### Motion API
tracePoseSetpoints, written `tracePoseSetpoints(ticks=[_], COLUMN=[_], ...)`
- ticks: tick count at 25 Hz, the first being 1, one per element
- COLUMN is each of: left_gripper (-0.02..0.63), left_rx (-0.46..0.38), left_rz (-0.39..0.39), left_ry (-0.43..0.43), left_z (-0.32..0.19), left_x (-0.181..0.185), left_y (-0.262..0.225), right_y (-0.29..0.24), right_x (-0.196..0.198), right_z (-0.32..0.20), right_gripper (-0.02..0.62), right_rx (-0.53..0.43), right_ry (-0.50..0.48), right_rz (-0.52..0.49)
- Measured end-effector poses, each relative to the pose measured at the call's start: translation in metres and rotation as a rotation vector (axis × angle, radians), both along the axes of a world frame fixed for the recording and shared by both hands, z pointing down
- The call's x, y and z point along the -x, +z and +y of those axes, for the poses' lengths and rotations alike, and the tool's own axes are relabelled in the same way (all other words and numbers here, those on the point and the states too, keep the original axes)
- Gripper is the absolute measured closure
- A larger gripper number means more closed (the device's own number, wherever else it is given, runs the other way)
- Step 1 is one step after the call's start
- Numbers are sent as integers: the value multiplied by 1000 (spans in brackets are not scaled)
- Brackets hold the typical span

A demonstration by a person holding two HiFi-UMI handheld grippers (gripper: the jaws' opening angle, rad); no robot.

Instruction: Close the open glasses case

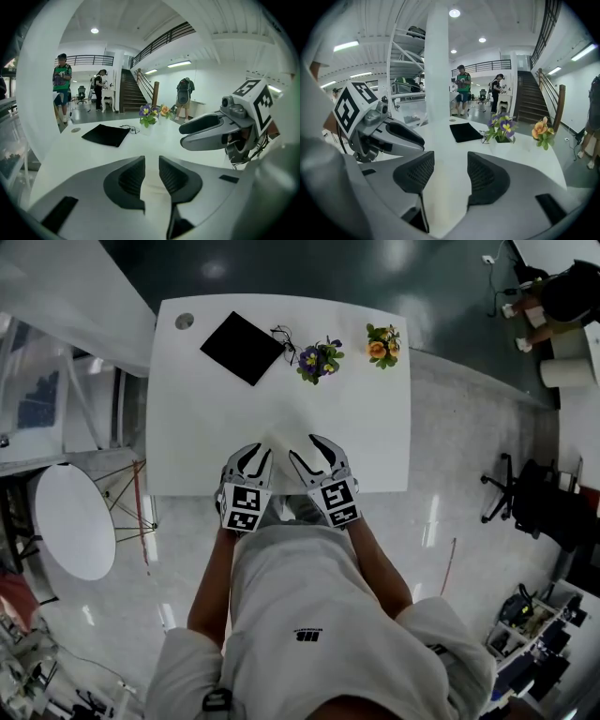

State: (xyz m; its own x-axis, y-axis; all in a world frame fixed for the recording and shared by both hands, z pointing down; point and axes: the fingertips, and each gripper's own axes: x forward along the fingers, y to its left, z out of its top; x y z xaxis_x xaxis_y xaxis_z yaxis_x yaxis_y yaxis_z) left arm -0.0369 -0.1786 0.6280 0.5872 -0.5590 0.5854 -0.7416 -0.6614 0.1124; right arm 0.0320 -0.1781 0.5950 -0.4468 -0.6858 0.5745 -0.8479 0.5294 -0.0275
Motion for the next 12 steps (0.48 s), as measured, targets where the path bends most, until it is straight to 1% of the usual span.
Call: tracePoseSetpoints(ticks=[6,12], left_gripper=[500,500], left_rx=[-85,-113], left_rz=[29,31], left_ry=[4,4], left_z=[-10,-7], left_x=[0,7], left_y=[-36,-54], right_y=[-30,-39], right_x=[-10,-11], right_z=[-5,-3], right_gripper=[373,374], right_rx=[-53,-76], right_ry=[44,61], right_rz=[0,5])
